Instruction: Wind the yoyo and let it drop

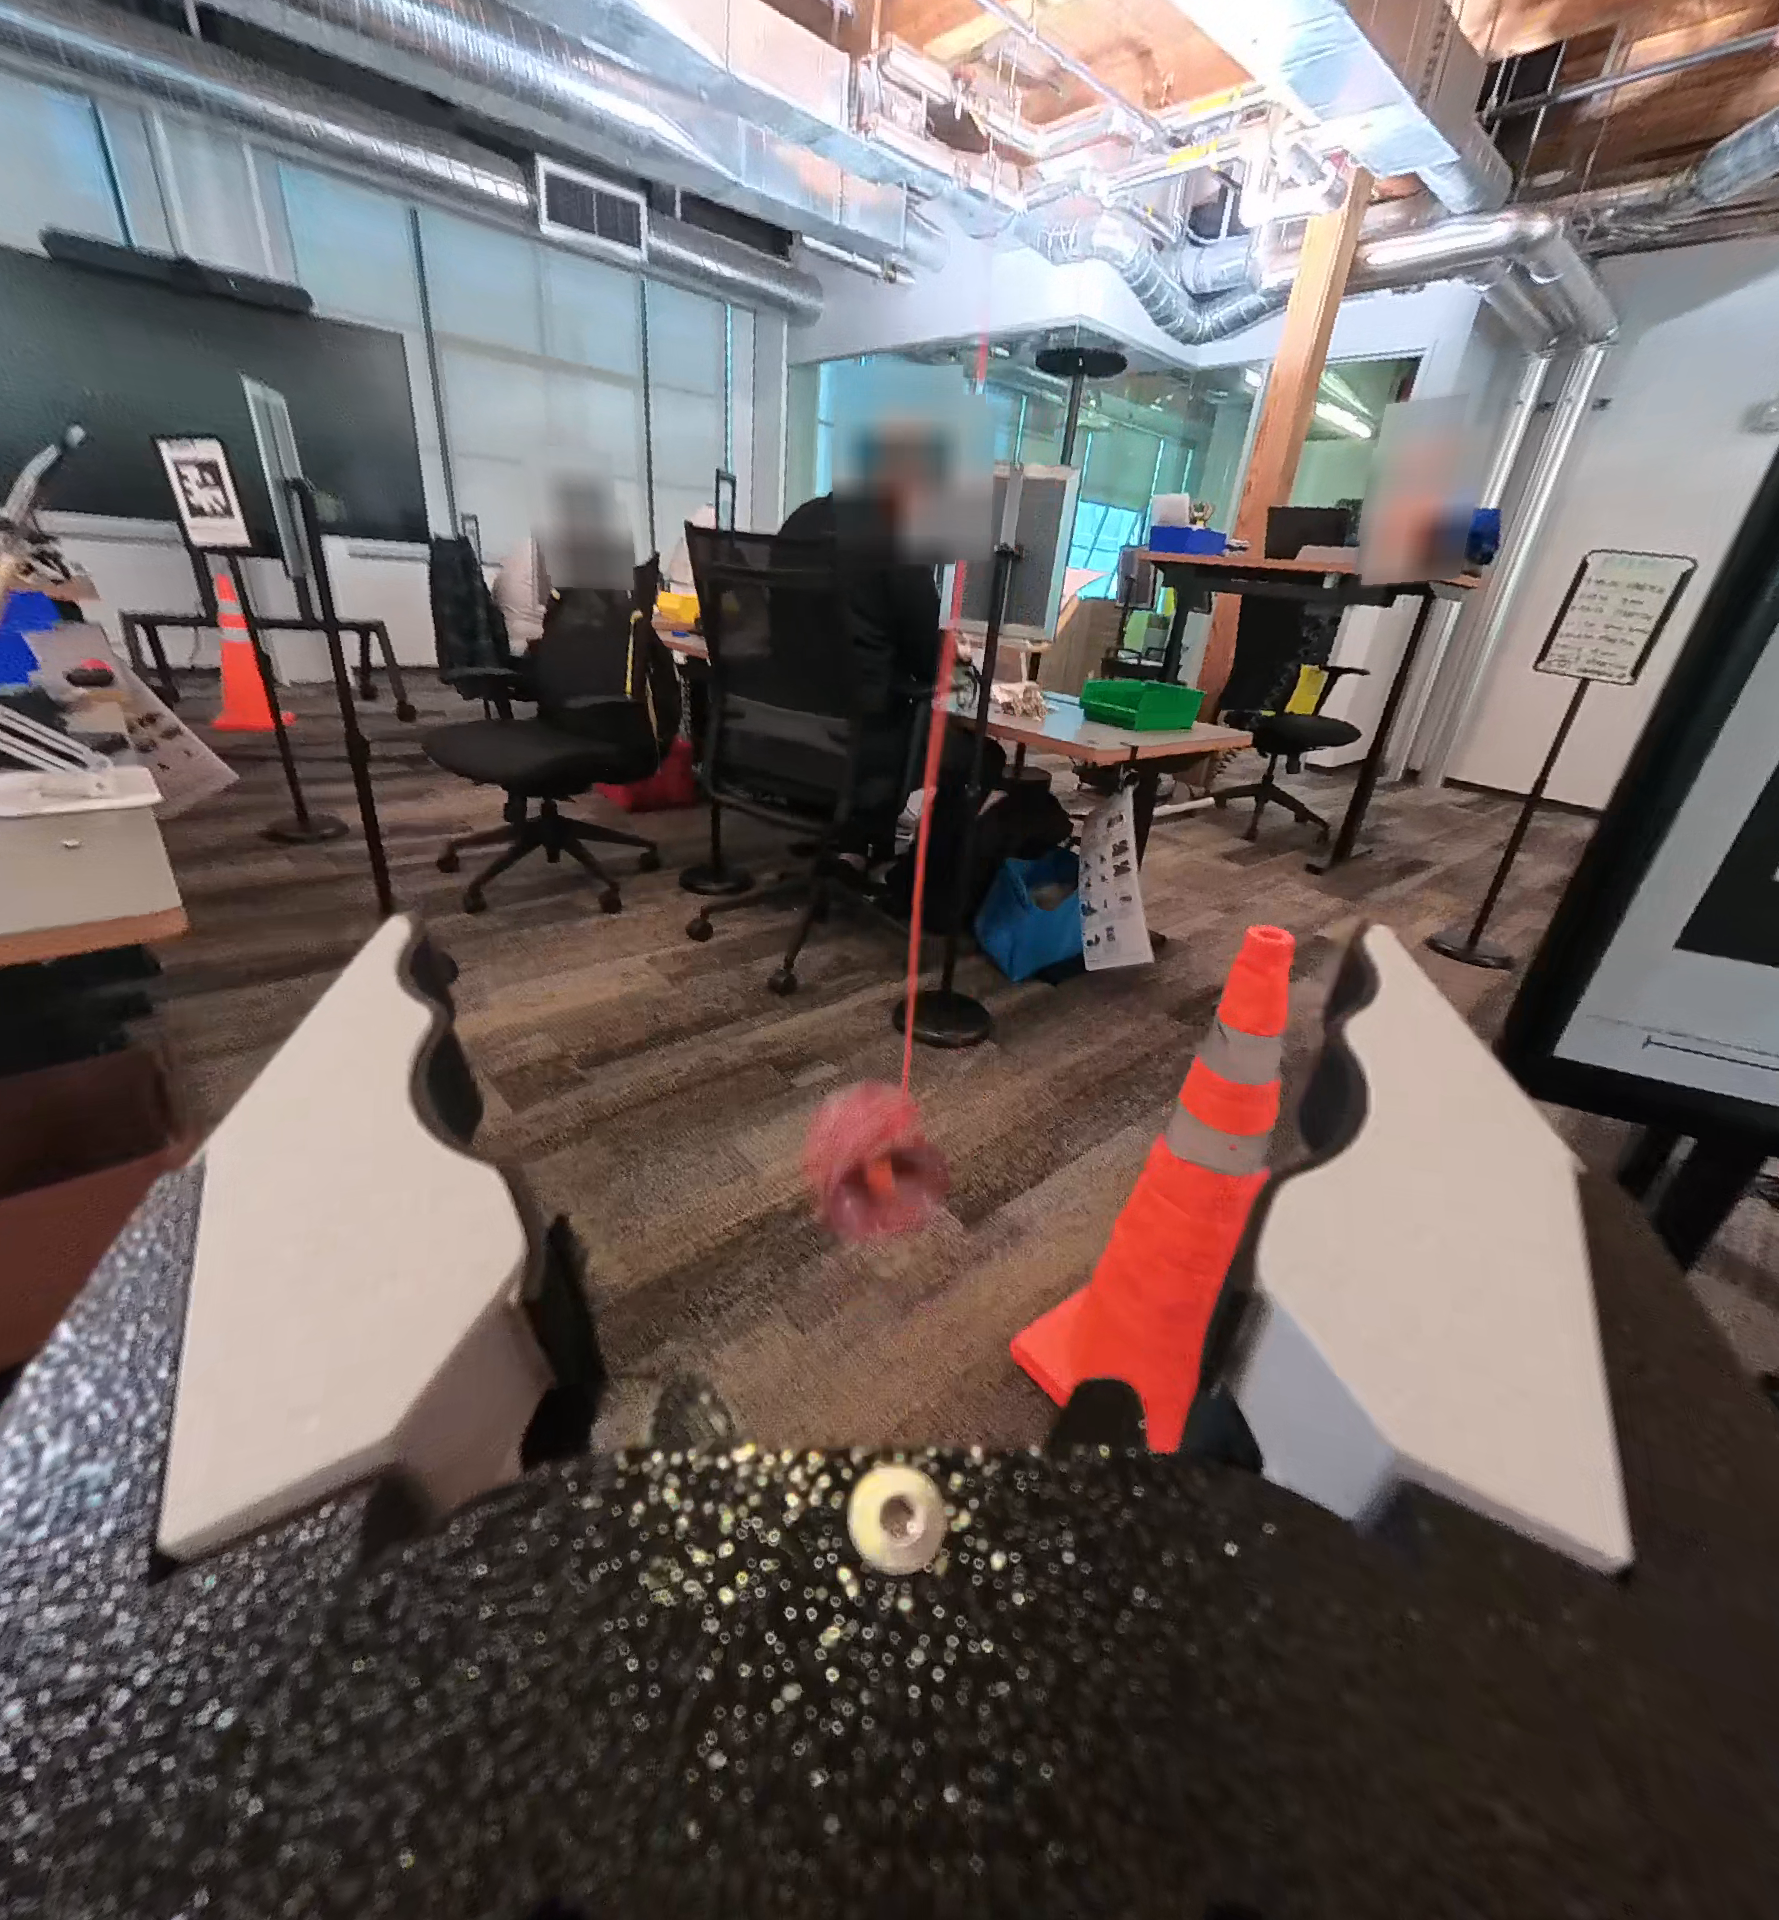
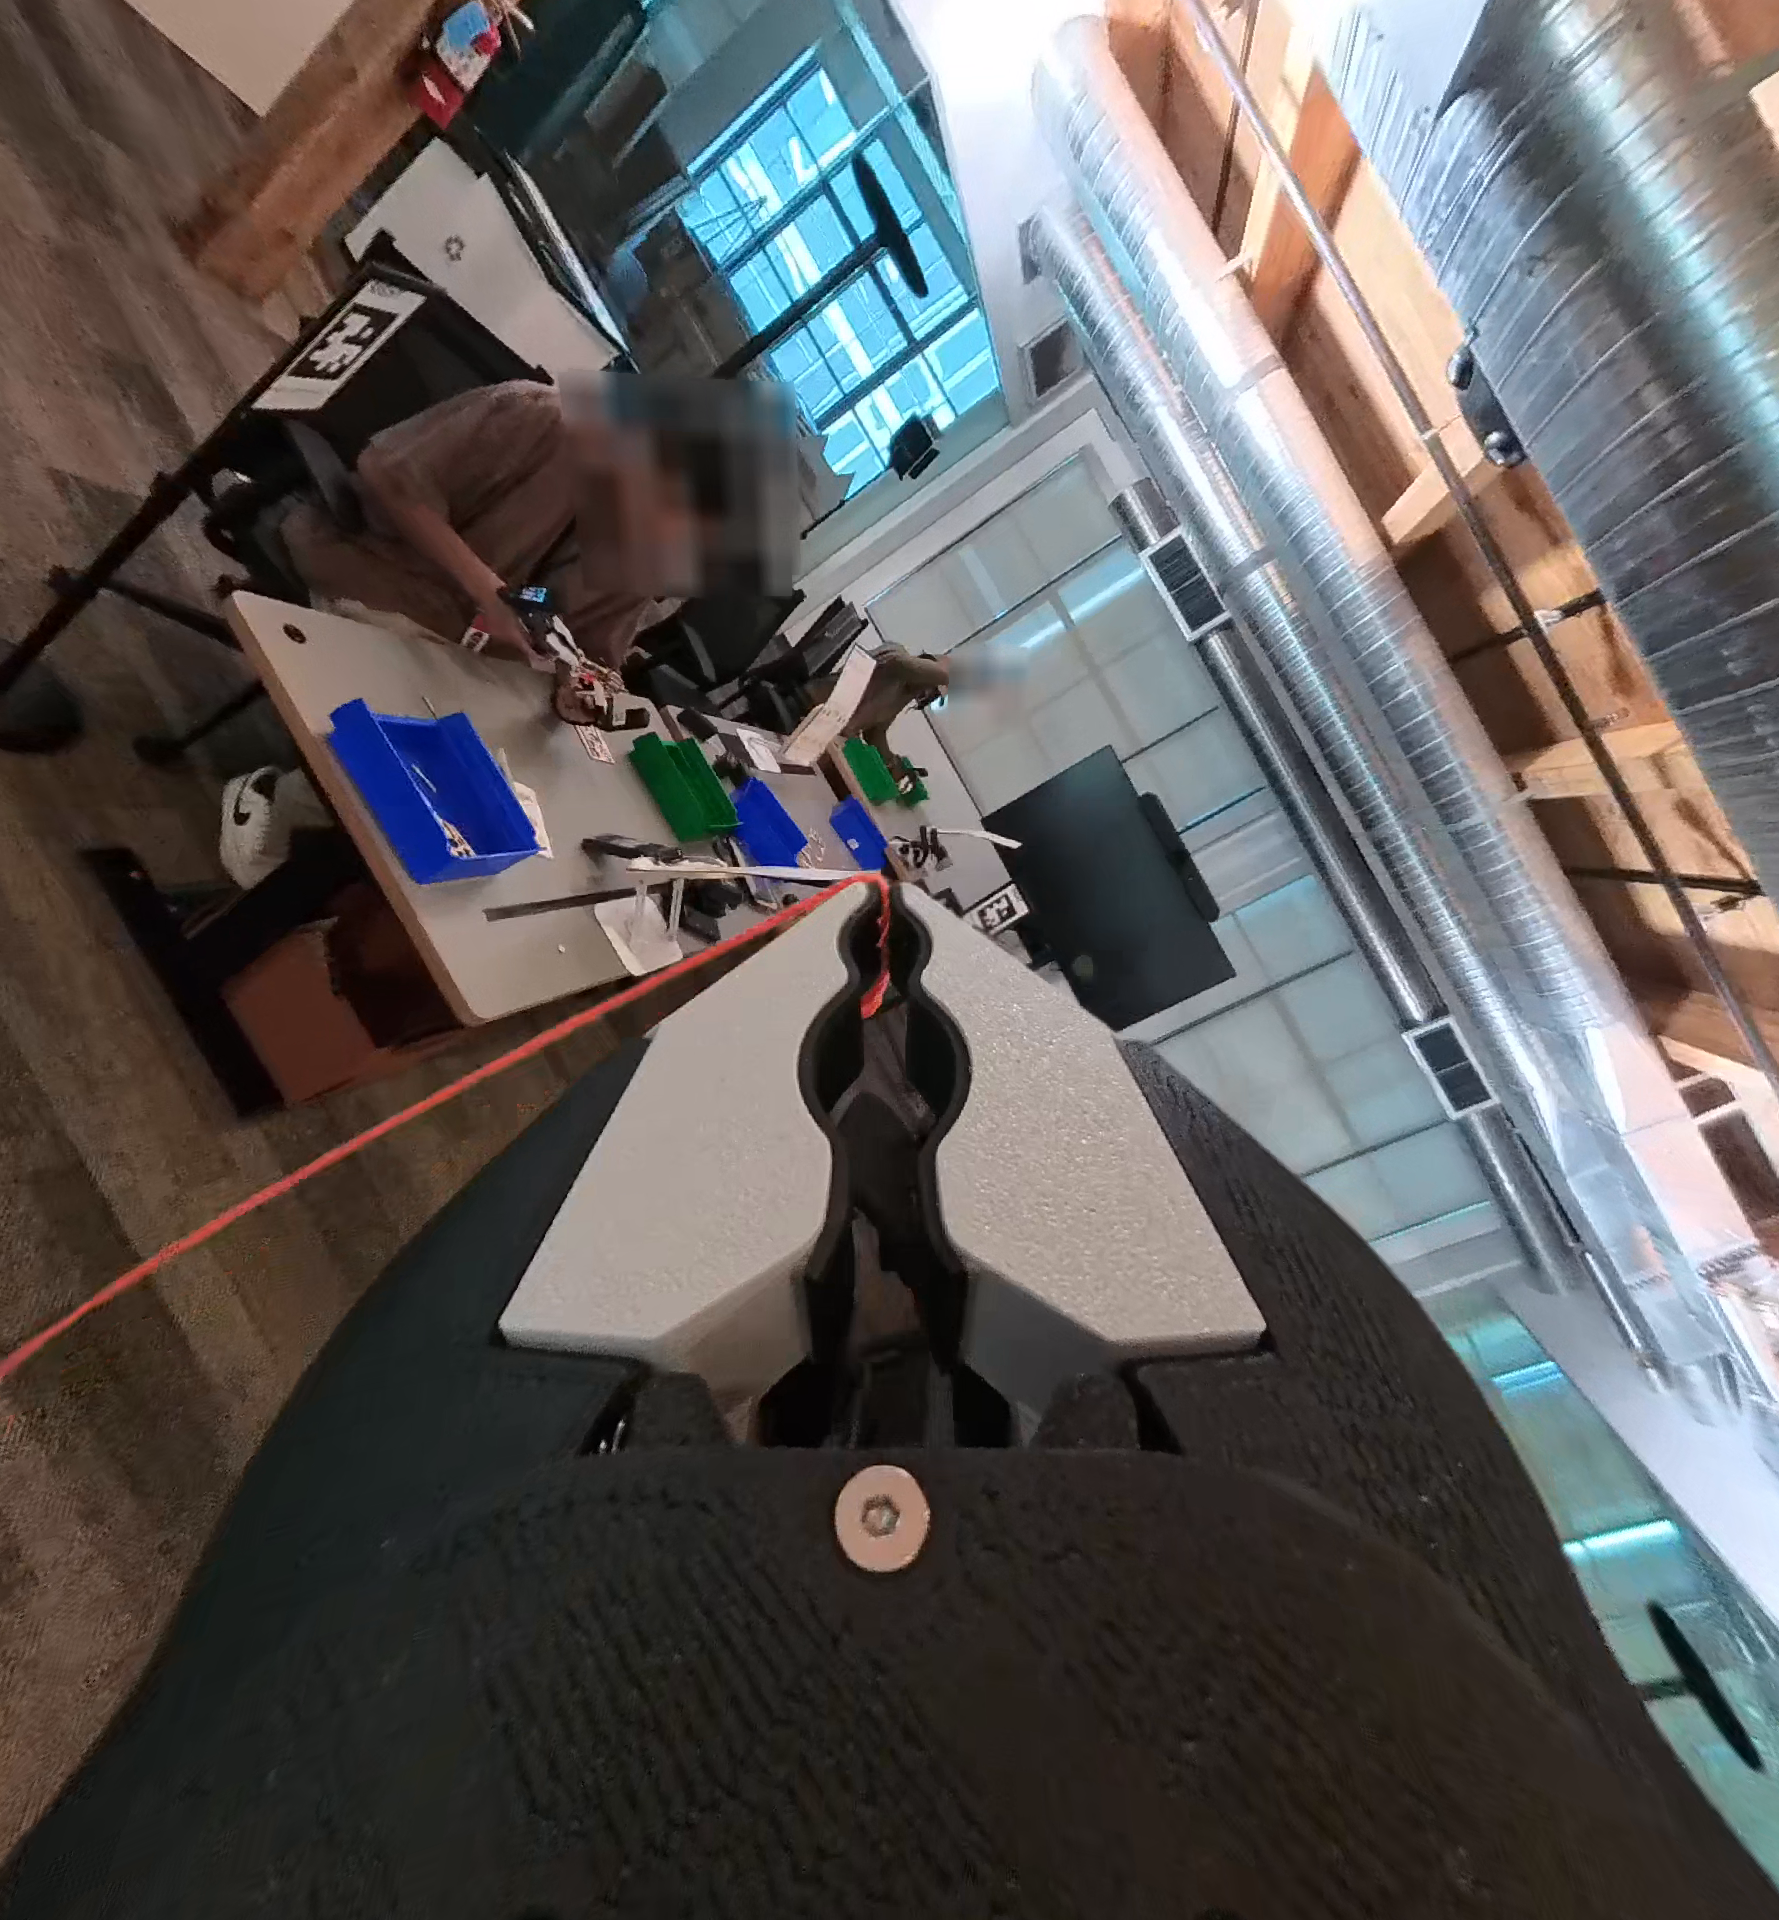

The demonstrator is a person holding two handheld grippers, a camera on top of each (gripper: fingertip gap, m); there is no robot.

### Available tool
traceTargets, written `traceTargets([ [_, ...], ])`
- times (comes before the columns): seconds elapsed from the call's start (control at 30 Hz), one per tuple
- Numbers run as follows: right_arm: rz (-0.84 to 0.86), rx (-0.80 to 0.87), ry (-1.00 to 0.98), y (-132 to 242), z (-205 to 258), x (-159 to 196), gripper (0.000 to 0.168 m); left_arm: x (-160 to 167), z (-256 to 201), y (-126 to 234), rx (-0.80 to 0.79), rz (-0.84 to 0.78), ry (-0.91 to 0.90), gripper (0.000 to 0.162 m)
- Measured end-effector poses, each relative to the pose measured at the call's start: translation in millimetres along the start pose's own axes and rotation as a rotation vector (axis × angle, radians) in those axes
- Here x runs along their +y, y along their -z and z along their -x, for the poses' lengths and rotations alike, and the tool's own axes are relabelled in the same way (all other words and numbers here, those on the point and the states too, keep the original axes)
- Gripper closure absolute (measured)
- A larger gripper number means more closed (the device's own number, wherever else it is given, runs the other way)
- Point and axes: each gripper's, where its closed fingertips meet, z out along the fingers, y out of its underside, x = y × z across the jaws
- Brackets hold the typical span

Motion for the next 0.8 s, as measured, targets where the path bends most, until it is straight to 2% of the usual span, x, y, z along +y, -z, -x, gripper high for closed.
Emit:
traceTargets([
  [0.13, -0.005, -0.039, -0.035, -6, -1, -4, 0.168, 22, -5, -28, 0.018, 0.100, 0.062, 0.003],
  [0.23, -0.040, -0.037, -0.045, -2, -8, -18, 0.168, 13, -7, -65, 0.010, 0.094, 0.097, 0.003],
  [0.33, -0.076, -0.012, -0.024, 5, -19, -39, 0.168, -22, 3, -106, -0.059, 0.012, 0.063, 0.003],
  [0.5, -0.152, 0.016, 0.007, 23, -34, -79, 0.168, -111, 39, -152, -0.204, -0.209, -0.004, 0.005],
  [0.57, -0.173, 0.000, 0.017, 29, -32, -91, 0.168, -123, 52, -166, -0.236, -0.210, -0.019, 0.005],
  [0.63, -0.199, 0.020, 0.045, 35, -33, -105, 0.168, -122, 61, -176, -0.250, -0.190, -0.035, 0.012],
  [0.67, -0.212, 0.021, 0.054, 39, -33, -111, 0.168, -118, 64, -178, -0.249, -0.180, -0.042, 0.026],
  [0.7, -0.229, 0.015, 0.054, 44, -32, -117, 0.168, -112, 66, -182, -0.242, -0.162, -0.036, 0.060],
  [0.73, -0.242, 0.001, 0.053, 48, -30, -122, 0.168, -105, 66, -185, -0.213, -0.139, -0.033, 0.117],
  [0.77, -0.250, -0.010, 0.055, 50, -28, -128, 0.168, -98, 67, -185, -0.192, -0.114, -0.020, 0.150],
  [0.8, -0.257, -0.018, 0.060, 52, -26, -132, 0.168, -94, 67, -183, -0.179, -0.113, -0.009, 0.162],
])
